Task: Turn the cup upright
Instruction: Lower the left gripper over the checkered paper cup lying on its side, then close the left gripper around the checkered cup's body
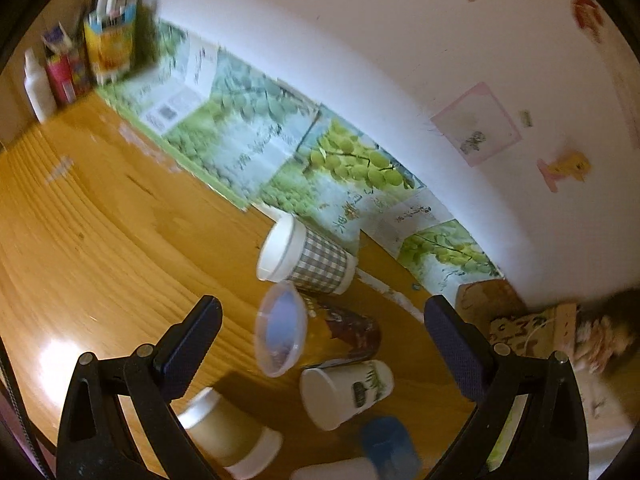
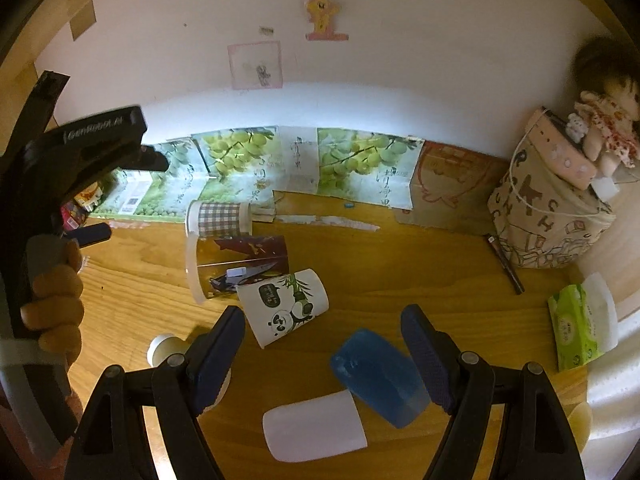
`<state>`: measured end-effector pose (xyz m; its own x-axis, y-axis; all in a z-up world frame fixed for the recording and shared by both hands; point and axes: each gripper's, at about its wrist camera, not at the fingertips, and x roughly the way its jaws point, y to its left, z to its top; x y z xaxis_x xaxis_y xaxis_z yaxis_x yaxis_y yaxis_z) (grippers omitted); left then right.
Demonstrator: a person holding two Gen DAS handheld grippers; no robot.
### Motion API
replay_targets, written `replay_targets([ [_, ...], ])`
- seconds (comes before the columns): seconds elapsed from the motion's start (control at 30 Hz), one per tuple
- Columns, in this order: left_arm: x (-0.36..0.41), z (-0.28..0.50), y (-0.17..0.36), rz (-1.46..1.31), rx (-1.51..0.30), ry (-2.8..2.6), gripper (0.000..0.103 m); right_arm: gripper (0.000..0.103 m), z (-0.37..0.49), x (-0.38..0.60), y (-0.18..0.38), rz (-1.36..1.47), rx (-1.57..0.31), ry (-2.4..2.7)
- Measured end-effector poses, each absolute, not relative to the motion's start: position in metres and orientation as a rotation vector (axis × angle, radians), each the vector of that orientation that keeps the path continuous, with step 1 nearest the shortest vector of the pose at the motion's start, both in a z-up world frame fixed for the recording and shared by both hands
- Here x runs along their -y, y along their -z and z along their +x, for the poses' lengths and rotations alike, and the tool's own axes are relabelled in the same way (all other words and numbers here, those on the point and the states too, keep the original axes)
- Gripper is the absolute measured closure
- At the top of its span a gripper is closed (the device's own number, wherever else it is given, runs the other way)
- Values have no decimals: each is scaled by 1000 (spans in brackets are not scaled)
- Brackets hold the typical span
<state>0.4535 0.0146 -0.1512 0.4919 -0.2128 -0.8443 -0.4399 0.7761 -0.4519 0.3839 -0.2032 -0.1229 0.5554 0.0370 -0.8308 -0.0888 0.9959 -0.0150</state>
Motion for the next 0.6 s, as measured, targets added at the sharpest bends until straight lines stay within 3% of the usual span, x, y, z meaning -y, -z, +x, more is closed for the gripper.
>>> replay_targets([
  [0.6, -27, 495, 226, -941, -1252, -240, 2, 22, 409, 213, 154, -67, -1091, -46],
])
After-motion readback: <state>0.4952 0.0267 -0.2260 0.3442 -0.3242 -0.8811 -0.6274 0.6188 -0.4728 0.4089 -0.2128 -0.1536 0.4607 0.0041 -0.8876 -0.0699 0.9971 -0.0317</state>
